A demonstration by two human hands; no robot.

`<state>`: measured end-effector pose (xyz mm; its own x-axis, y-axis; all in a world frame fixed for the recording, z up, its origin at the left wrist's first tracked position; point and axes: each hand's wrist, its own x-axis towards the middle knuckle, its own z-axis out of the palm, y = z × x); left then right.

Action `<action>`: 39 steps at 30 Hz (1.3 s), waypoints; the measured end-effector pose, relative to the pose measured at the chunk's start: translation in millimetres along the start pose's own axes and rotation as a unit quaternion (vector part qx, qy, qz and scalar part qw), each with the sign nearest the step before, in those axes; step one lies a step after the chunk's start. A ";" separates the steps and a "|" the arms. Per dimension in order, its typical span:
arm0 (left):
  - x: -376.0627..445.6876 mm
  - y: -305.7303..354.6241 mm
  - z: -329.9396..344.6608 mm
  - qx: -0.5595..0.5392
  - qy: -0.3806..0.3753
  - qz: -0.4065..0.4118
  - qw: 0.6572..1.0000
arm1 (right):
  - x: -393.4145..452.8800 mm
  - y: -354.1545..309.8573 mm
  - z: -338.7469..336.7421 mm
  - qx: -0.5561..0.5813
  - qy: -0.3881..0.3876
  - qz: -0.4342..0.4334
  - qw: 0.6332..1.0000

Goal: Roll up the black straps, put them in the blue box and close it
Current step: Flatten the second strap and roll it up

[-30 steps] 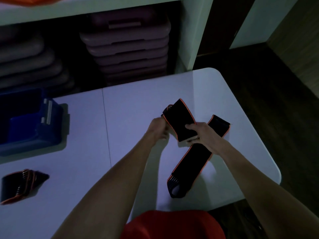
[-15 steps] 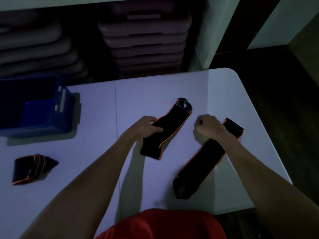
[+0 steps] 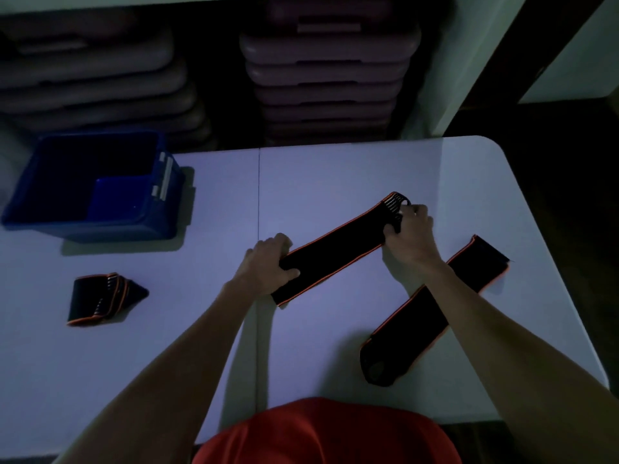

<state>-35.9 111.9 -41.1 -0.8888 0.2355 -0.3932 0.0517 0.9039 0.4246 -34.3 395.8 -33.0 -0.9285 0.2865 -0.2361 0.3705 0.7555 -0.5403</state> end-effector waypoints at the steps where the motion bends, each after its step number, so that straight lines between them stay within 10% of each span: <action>1: -2.1 -4.9 0.5 0.017 0.013 0.001 1.000 | -1.3 1.8 -0.2 0.006 0.002 0.008 1.000; 7: -15.8 -19.4 1.2 0.086 0.124 -0.019 0.988 | -16.9 22.3 2.5 -0.023 -0.050 0.031 0.998; 12: -35.7 -6.3 14.3 0.082 0.185 0.011 0.979 | -65.3 36.2 9.1 -0.008 0.021 -0.115 0.993; 18: -54.8 24.0 47.5 0.121 0.260 0.073 0.955 | -141.0 40.1 16.1 -0.105 -0.164 -0.211 0.958; 24: -72.2 43.3 72.1 0.047 0.210 0.130 0.968 | -198.3 55.8 40.3 -0.199 -0.158 -0.225 0.941; 31: -86.7 53.1 69.7 -0.033 0.083 0.178 0.980 | -188.4 23.1 13.8 0.140 -0.048 -0.128 0.981; 39: -93.2 91.8 35.4 -0.235 -0.058 0.115 0.964 | -148.0 -56.7 -63.5 0.500 -0.027 -0.092 0.861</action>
<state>67.8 185.6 5.6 -0.8202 0.4731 -0.3217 0.0054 0.5687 0.8225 80.6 347.9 83.9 -0.9811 0.1681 -0.0953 0.0779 -0.1074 -0.9912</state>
